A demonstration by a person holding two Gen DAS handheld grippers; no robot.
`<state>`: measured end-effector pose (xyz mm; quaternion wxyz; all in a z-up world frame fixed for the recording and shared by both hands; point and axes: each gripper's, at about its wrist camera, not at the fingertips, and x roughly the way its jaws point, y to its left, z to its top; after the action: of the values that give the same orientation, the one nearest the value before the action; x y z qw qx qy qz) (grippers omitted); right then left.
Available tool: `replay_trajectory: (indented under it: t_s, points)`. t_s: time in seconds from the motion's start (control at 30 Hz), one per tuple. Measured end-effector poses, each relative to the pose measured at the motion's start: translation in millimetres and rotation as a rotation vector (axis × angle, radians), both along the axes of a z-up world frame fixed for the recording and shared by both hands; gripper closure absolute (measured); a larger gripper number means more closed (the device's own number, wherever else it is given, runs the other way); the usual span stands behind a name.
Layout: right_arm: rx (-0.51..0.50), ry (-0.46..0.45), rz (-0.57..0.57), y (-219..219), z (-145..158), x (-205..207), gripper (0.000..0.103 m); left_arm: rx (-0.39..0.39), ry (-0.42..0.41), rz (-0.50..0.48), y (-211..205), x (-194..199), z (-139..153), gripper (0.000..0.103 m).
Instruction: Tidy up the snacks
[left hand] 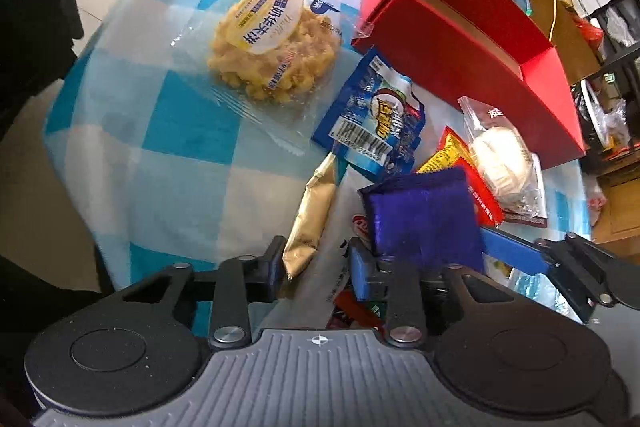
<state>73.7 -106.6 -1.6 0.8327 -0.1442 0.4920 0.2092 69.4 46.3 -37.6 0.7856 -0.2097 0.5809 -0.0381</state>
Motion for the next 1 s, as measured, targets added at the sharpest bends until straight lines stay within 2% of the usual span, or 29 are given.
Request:
replay_trajectory:
  t_s: [0.03, 0.1, 0.13, 0.17, 0.2, 0.23, 0.3, 0.33, 0.4, 0.43, 0.47, 0.5, 0.53, 0.57, 0.7, 0.77, 0.87, 1.0]
  points:
    - [0.006, 0.0, -0.006, -2, 3, 1, 0.052, 0.007, -0.002, -0.003, -1, 0, 0, 0.063]
    - [0.022, -0.008, -0.028, -10, 8, 1, 0.064, 0.002, -0.006, -0.003, -1, 0, 2, 0.063]
    - [0.036, -0.004, -0.041, -15, 11, 1, 0.071, -0.005, -0.002, 0.001, 1, 0, 2, 0.063]
    - [0.041, -0.007, -0.054, -20, 15, 1, 0.083, -0.015, 0.003, 0.006, 3, 1, 1, 0.063]
    - [0.023, -0.017, -0.067, -24, 16, 1, 0.101, -0.023, 0.006, 0.01, 4, 1, 0, 0.063]
    - [0.004, -0.014, -0.076, -28, 15, 2, 0.102, -0.025, 0.008, 0.012, 5, 1, 0, 0.062]
    - [0.018, 0.014, -0.094, -36, 10, 4, 0.102, -0.015, 0.01, 0.012, 5, 2, 1, 0.059]
    - [0.051, 0.031, -0.107, -41, 9, 5, 0.101, -0.008, 0.014, 0.012, 6, 3, 1, 0.055]
    - [0.121, 0.032, -0.115, -48, 12, 3, 0.101, 0.016, 0.013, 0.019, 8, 5, 3, 0.054]
    - [0.139, 0.022, -0.111, -50, 15, 2, 0.095, 0.042, 0.007, 0.018, 9, 5, 4, 0.054]
    - [0.141, 0.019, -0.107, -51, 17, 2, 0.084, 0.062, 0.0, 0.019, 9, 5, 5, 0.058]
    - [0.145, 0.012, -0.108, -51, 18, 1, 0.068, 0.088, -0.012, 0.014, 7, 5, 7, 0.066]
    - [0.15, 0.001, -0.109, -51, 19, 1, 0.061, 0.103, -0.017, 0.007, 6, 5, 9, 0.071]
    - [0.157, -0.003, -0.11, -52, 21, 2, 0.058, 0.108, -0.019, 0.002, 6, 5, 9, 0.071]
    - [0.19, -0.022, -0.148, -62, 26, 3, 0.058, 0.084, -0.02, -0.006, 6, 3, 12, 0.081]
    - [0.204, -0.034, -0.199, -77, 30, 6, 0.058, 0.064, -0.022, 0.003, 10, 2, 15, 0.082]
    - [0.282, -0.017, -0.299, -103, 33, 11, 0.058, 0.03, -0.03, 0.022, 15, 3, 21, 0.082]
    - [0.277, -0.006, -0.365, -116, 29, 14, 0.058, 0.096, -0.014, -0.056, -7, 9, 17, 0.081]
